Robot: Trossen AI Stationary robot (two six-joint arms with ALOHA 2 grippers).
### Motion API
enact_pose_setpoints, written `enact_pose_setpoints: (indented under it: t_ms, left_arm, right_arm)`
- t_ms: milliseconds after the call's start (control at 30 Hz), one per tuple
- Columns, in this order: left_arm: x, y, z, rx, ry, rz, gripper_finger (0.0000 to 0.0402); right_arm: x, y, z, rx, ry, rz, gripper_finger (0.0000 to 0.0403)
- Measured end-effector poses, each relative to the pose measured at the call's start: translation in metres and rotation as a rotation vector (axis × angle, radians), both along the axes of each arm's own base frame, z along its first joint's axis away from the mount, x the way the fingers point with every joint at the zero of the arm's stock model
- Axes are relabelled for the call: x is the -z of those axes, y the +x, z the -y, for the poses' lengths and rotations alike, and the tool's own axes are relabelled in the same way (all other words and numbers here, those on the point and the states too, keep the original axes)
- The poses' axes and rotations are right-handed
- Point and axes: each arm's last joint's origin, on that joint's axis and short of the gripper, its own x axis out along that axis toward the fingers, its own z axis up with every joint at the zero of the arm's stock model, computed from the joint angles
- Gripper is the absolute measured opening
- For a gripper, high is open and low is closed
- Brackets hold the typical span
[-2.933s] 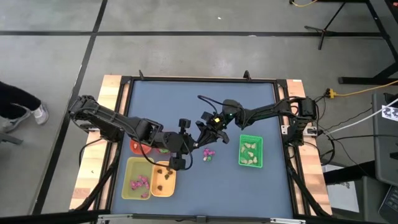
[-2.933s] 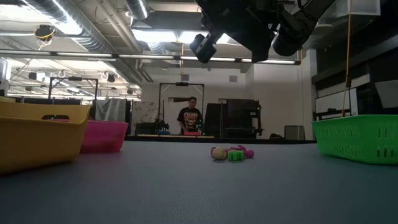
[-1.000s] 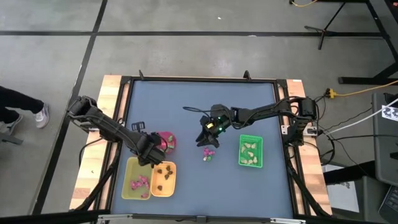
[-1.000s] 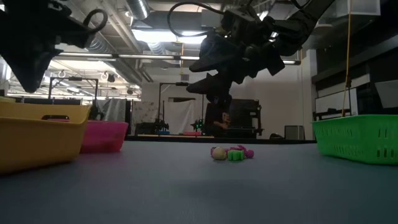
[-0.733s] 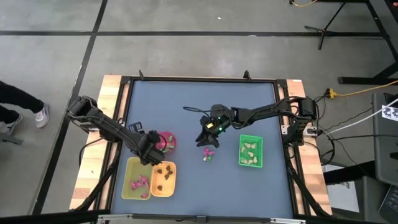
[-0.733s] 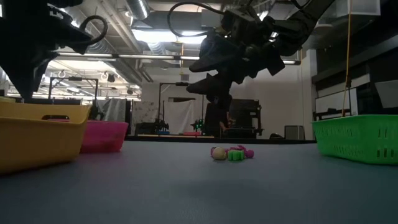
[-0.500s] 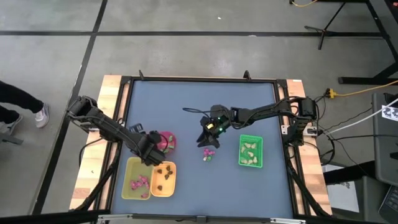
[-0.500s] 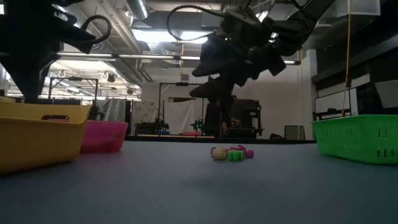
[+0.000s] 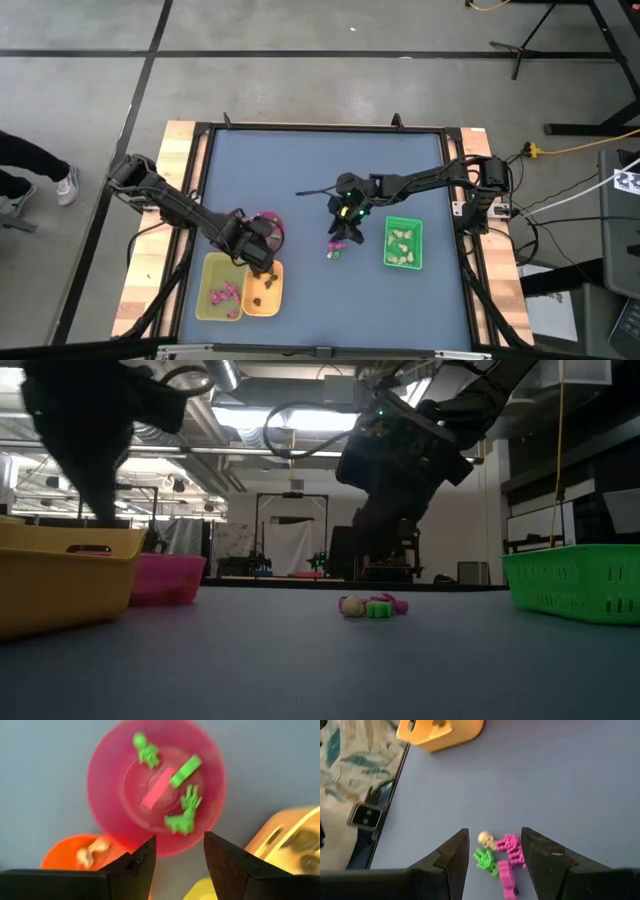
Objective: Sort Halloween decoration
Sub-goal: Put the pink skeleton toy into the light yellow bin
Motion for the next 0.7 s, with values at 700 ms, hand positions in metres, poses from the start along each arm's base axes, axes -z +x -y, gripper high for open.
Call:
enact_pose_setpoints:
  t_ms: [700]
  left_arm:
    - [-0.003, 0.015, 0.006, 0.002, -0.037, 0.17, 0.0148]
  right_arm:
    - [0.01, -0.009, -0.078, -0.268, -0.576, 0.101, 0.0179]
